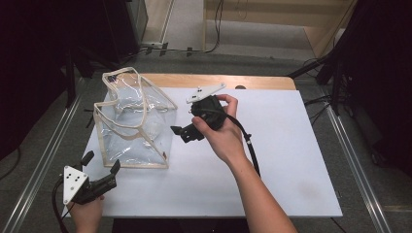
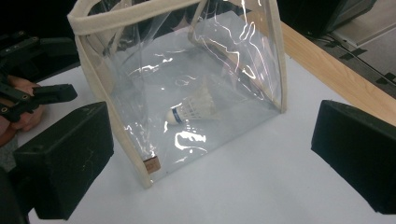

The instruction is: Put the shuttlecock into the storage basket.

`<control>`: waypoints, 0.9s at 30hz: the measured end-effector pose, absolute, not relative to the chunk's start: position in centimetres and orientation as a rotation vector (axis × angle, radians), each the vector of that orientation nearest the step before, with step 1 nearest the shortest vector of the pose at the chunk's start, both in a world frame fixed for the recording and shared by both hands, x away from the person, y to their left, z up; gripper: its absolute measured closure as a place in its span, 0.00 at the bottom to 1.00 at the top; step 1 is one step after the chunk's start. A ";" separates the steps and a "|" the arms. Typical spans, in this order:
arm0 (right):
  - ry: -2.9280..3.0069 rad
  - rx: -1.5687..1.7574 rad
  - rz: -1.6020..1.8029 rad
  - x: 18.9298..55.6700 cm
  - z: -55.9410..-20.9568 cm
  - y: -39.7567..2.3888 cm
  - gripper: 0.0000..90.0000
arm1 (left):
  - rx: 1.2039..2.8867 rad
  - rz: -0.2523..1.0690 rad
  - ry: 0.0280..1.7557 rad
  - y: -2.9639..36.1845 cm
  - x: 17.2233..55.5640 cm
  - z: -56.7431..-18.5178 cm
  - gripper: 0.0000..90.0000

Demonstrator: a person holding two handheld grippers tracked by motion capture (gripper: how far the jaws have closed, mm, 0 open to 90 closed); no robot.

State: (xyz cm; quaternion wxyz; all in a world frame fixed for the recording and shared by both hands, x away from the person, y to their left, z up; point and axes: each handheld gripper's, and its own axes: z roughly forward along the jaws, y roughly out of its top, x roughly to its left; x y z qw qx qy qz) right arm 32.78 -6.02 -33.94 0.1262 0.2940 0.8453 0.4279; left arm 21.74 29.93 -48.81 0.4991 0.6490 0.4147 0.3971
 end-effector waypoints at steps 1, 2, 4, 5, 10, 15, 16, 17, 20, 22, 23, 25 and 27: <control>2.455 0.860 1.247 32.7 -34.0 -6.2 0.00 | 1.570 0.961 1.003 29.9 21.7 -48.8 0.15; 2.453 0.860 1.246 32.7 -34.1 -6.4 0.00 | 1.571 0.961 1.003 29.9 21.7 -48.8 0.15; 2.444 0.867 1.256 32.5 -34.4 -6.9 0.00 | 1.571 0.962 1.003 29.9 21.7 -48.8 0.15; 2.437 0.872 1.255 32.5 -34.5 -7.1 0.00 | 1.571 0.962 1.004 29.9 21.7 -48.8 0.15; 2.426 0.883 1.267 32.2 -35.1 -8.2 0.00 | 1.572 0.963 1.003 29.9 21.7 -48.8 0.15; 2.410 0.901 1.272 31.9 -35.8 -9.2 0.00 | 1.574 0.962 1.003 29.9 21.7 -48.8 0.15; 2.409 0.901 1.270 31.9 -35.9 -9.4 0.00 | 1.575 0.962 1.002 29.9 21.7 -48.8 0.15; 2.406 0.902 1.275 31.8 -36.1 -9.6 0.00 | 1.576 0.962 1.002 29.8 21.7 -48.8 0.15; 2.392 0.919 1.281 31.6 -36.4 -10.3 0.00 | 1.575 0.961 1.003 29.9 21.7 -48.8 0.15; 2.382 0.934 1.284 31.5 -36.6 -10.7 0.00 | 1.574 0.960 1.004 29.9 21.7 -48.8 0.15; 2.378 0.938 1.284 31.5 -36.7 -10.9 0.00 | 1.575 0.961 1.003 29.9 21.7 -48.8 0.15; 2.371 0.942 1.288 31.4 -36.9 -11.3 0.00 | 1.573 0.961 1.004 29.9 21.7 -48.8 0.15; 2.366 0.949 1.285 31.3 -37.1 -11.6 0.00 | 1.570 0.959 1.003 30.0 21.7 -48.8 0.15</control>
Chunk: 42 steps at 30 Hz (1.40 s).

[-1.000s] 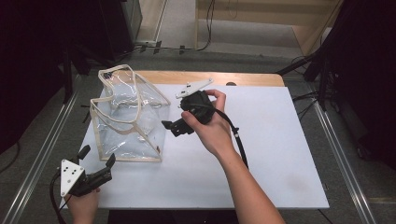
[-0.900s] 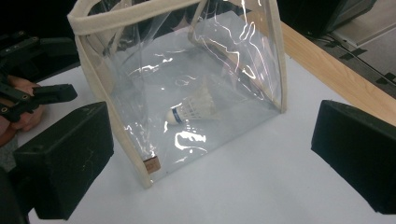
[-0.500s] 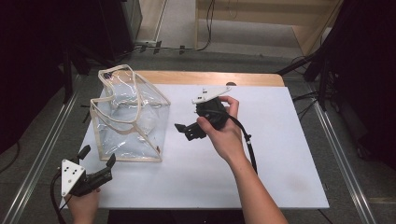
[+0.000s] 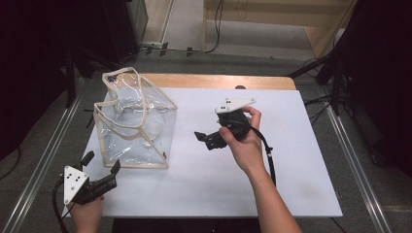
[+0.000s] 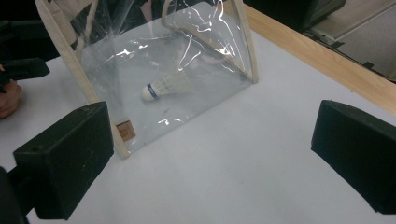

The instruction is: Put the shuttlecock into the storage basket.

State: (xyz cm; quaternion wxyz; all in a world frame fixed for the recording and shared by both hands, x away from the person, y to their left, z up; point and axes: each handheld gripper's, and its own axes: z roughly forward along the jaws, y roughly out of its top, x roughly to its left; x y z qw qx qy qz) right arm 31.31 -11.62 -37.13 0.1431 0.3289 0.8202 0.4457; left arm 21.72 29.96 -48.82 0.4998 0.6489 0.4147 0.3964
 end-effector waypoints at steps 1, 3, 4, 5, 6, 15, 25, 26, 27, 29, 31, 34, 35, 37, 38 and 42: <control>2.362 0.945 1.286 31.3 -37.3 -11.8 0.00 | 1.569 0.956 1.003 30.0 21.7 -48.8 0.15; 2.354 0.956 1.285 31.2 -37.5 -12.2 0.00 | 1.567 0.955 1.003 30.0 21.7 -48.8 0.15; 2.353 0.965 1.283 31.1 -37.7 -12.4 0.00 | 1.567 0.955 1.003 30.0 21.7 -48.8 0.15; 2.346 0.972 1.283 31.1 -37.8 -12.6 0.00 | 1.569 0.956 1.002 30.0 21.7 -48.8 0.15; 2.344 0.976 1.284 31.0 -38.0 -12.8 0.00 | 1.570 0.958 1.002 30.0 21.7 -48.8 0.15; 2.299 1.008 1.297 30.4 -38.9 -14.7 0.00 | 1.573 0.960 1.003 29.9 21.7 -48.8 0.15; 2.258 1.040 1.296 29.7 -40.0 -16.3 0.00 | 1.571 0.957 1.002 30.0 21.7 -48.8 0.15; 2.255 1.044 1.298 29.7 -40.1 -16.4 0.00 | 1.571 0.957 1.002 30.0 21.7 -48.8 0.15; 2.254 1.049 1.294 29.6 -40.2 -16.6 0.00 | 1.572 0.956 1.002 30.0 21.7 -48.8 0.15; 2.248 1.055 1.294 29.5 -40.5 -16.9 0.00 | 1.571 0.956 1.002 30.0 21.7 -48.8 0.15; 2.241 1.069 1.289 29.3 -40.8 -17.3 0.00 | 1.571 0.956 1.002 30.0 21.7 -48.8 0.15; 2.229 1.077 1.291 29.0 -41.2 -17.9 0.00 | 1.570 0.955 1.003 30.0 21.7 -48.8 0.15; 2.224 1.086 1.287 28.9 -41.4 -18.1 0.00 | 1.570 0.954 1.003 30.0 21.7 -48.8 0.15; 2.214 1.088 1.287 28.7 -41.7 -18.6 0.00 | 1.571 0.955 1.003 30.0 21.7 -48.8 0.15; 2.207 1.095 1.288 28.6 -41.8 -18.7 0.00 | 1.571 0.956 1.003 30.0 21.7 -48.8 0.15; 2.195 1.120 1.288 28.1 -42.4 -19.6 0.00 | 1.573 0.959 1.003 29.9 21.7 -48.8 0.15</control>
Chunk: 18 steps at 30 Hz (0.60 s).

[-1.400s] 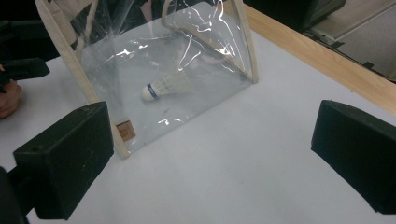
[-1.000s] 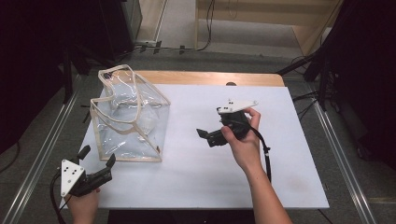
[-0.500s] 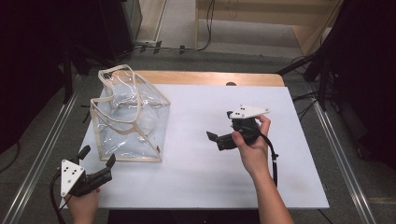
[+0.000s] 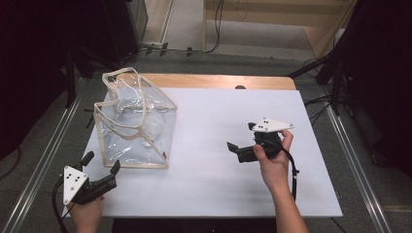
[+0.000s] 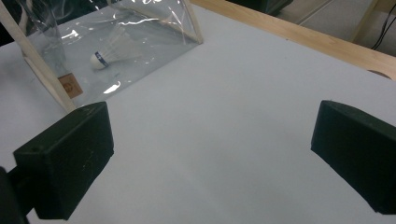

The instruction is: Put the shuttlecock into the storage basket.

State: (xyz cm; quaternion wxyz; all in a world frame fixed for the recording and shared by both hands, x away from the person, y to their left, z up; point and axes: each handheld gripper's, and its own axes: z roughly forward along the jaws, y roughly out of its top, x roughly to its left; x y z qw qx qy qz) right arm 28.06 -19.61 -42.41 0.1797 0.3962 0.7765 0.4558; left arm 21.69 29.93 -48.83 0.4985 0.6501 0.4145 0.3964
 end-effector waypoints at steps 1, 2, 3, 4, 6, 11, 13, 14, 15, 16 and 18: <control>2.187 1.125 1.289 28.0 -42.6 -19.8 0.00 | 1.572 0.958 1.003 29.9 21.7 -48.8 0.15; 2.186 1.127 1.289 27.9 -42.8 -20.0 0.00 | 1.572 0.958 1.004 30.0 21.7 -48.8 0.15; 2.186 1.125 1.298 27.7 -43.0 -20.2 0.00 | 1.571 0.958 1.003 30.0 21.7 -48.8 0.15; 2.183 1.112 1.308 27.5 -43.2 -20.4 0.00 | 1.571 0.957 1.003 30.0 21.7 -48.8 0.15; 2.175 1.101 1.313 27.2 -43.6 -20.7 0.00 | 1.571 0.958 1.003 30.0 21.7 -48.8 0.15; 2.157 1.101 1.325 26.4 -44.8 -21.5 0.00 | 1.571 0.957 1.003 30.0 21.7 -48.8 0.15; 2.149 1.103 1.332 26.1 -45.2 -21.9 0.00 | 1.572 0.955 1.003 30.0 21.7 -48.8 0.15; 2.144 1.102 1.335 25.9 -45.4 -22.0 0.00 | 1.571 0.956 1.003 30.0 21.7 -48.8 0.15; 2.139 1.106 1.338 25.8 -45.6 -22.2 0.00 | 1.571 0.957 1.003 30.0 21.7 -48.8 0.15; 2.136 1.110 1.335 25.6 -45.8 -22.3 0.00 | 1.572 0.958 1.004 30.0 21.7 -48.8 0.15; 2.127 1.118 1.335 25.3 -46.2 -22.7 0.00 | 1.572 0.959 1.004 29.9 21.6 -48.8 0.15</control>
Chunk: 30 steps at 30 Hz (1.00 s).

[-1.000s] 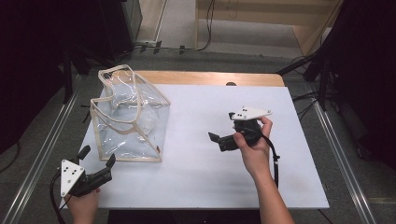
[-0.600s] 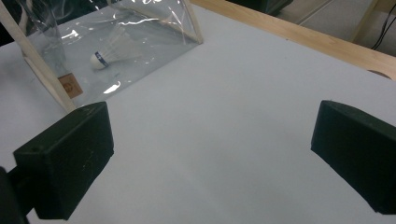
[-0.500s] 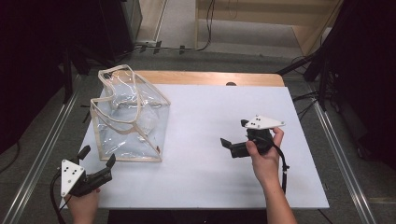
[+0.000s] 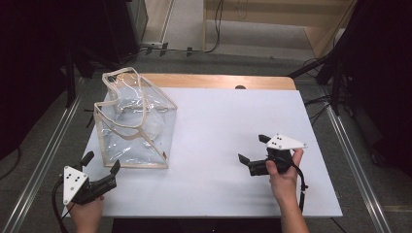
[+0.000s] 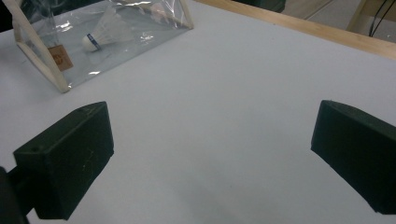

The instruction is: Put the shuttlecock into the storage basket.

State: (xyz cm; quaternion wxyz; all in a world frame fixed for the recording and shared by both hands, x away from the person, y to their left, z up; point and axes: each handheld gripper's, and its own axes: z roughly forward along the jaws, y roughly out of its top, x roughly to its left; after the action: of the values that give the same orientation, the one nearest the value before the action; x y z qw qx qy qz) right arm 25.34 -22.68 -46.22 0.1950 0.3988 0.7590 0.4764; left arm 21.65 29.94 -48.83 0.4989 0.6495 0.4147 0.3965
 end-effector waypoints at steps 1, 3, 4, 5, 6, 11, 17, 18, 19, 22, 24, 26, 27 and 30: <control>2.122 1.128 1.334 25.2 -46.4 -22.9 0.00 | 1.572 0.961 1.003 29.9 21.6 -48.8 0.15; 2.114 1.138 1.326 25.0 -46.9 -23.4 0.00 | 1.572 0.960 1.003 29.9 21.6 -48.8 0.15; 2.108 1.150 1.329 24.9 -47.0 -23.5 0.00 | 1.572 0.961 1.003 29.9 21.6 -48.8 0.15; 2.100 1.159 1.327 24.8 -47.3 -23.9 0.00 | 1.572 0.961 1.003 29.9 21.6 -48.8 0.15; 2.095 1.166 1.330 24.7 -47.5 -24.1 0.00 | 1.572 0.960 1.004 29.9 21.6 -48.8 0.15; 2.068 1.199 1.346 24.0 -48.3 -25.3 0.00 | 1.573 0.961 1.002 29.9 21.6 -48.8 0.15; 2.041 1.229 1.330 23.2 -48.9 -26.6 0.00 | 1.573 0.961 1.002 29.9 21.6 -48.8 0.15; 2.036 1.233 1.326 23.1 -49.0 -26.9 0.00 | 1.575 0.962 1.001 29.9 21.6 -48.8 0.15; 2.031 1.240 1.325 23.0 -49.1 -27.1 0.00 | 1.575 0.963 1.002 29.9 21.6 -48.8 0.15; 2.005 1.262 1.347 22.7 -49.3 -27.9 0.00 | 1.575 0.963 1.002 29.9 21.6 -48.8 0.15; 1.990 1.274 1.353 22.5 -49.5 -28.5 0.00 | 1.575 0.963 1.002 29.9 21.6 -48.8 0.15; 1.976 1.280 1.350 22.4 -49.6 -29.0 0.00 | 1.575 0.963 1.002 29.9 21.6 -48.8 0.15; 1.973 1.293 1.351 22.3 -49.6 -29.2 0.00 | 1.575 0.963 1.002 29.9 21.6 -48.8 0.15; 1.953 1.306 1.344 22.0 -49.8 -29.8 0.00 | 1.573 0.963 1.003 29.9 21.6 -48.8 0.15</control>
State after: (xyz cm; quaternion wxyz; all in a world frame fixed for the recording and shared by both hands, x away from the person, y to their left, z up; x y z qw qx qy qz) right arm 22.05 -29.82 -49.79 0.2159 0.4711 0.7045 0.4848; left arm 21.63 29.87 -48.85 0.4978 0.6499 0.4143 0.3977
